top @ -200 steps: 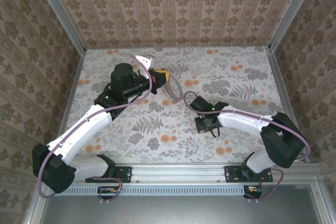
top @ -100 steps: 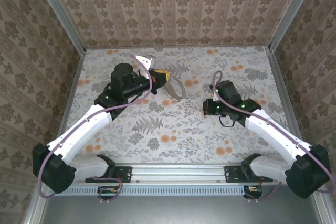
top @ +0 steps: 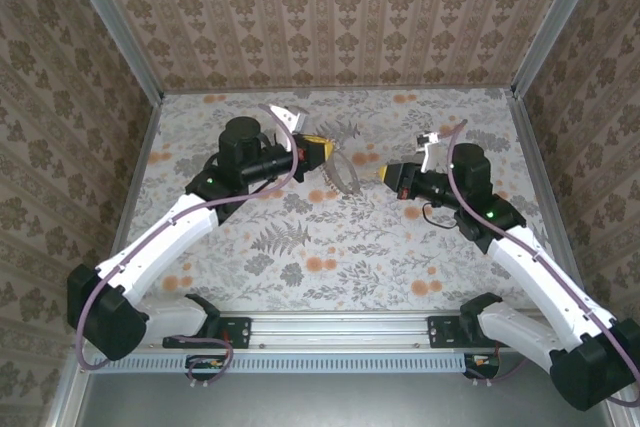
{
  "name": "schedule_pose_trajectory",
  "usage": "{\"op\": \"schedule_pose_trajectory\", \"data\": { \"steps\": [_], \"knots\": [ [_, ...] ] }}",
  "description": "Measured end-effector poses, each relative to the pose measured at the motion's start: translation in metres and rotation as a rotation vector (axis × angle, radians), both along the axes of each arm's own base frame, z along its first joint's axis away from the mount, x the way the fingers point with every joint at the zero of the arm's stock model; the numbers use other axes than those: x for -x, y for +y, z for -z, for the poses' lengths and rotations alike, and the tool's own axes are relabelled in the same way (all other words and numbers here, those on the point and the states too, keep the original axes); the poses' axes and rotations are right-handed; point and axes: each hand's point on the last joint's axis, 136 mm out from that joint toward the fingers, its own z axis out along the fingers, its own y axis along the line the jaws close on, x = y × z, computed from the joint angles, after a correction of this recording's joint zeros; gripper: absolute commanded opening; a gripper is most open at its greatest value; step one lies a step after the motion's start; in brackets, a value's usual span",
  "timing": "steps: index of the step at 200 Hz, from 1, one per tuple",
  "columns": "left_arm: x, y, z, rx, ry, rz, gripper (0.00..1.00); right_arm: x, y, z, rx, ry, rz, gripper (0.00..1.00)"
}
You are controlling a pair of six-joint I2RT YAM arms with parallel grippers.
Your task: Put the keys on the keyring
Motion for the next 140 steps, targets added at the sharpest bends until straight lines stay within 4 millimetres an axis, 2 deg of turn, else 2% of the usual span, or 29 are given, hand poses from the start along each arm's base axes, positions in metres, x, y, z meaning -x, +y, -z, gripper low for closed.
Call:
{"op": "schedule_pose_trajectory", "data": {
  "steps": [18,45,94,140],
  "knots": [
    [0.004,-0.008,-0.008,0.002,-0.026,0.036,0.00,0.004,0.002,-0.025,-0.043,-0.092,-0.024,0.00],
    [0.010,-0.018,-0.021,0.006,-0.065,0.087,0.00,0.010,0.003,-0.052,-0.078,-0.200,-0.048,0.00],
    [0.020,-0.038,-0.044,0.021,-0.123,0.163,0.00,0.015,0.004,-0.078,-0.088,-0.319,-0.066,0.00],
    [0.027,-0.048,-0.040,0.007,-0.115,0.199,0.00,0.021,0.001,-0.101,-0.099,-0.414,-0.066,0.00]
  ]
}}
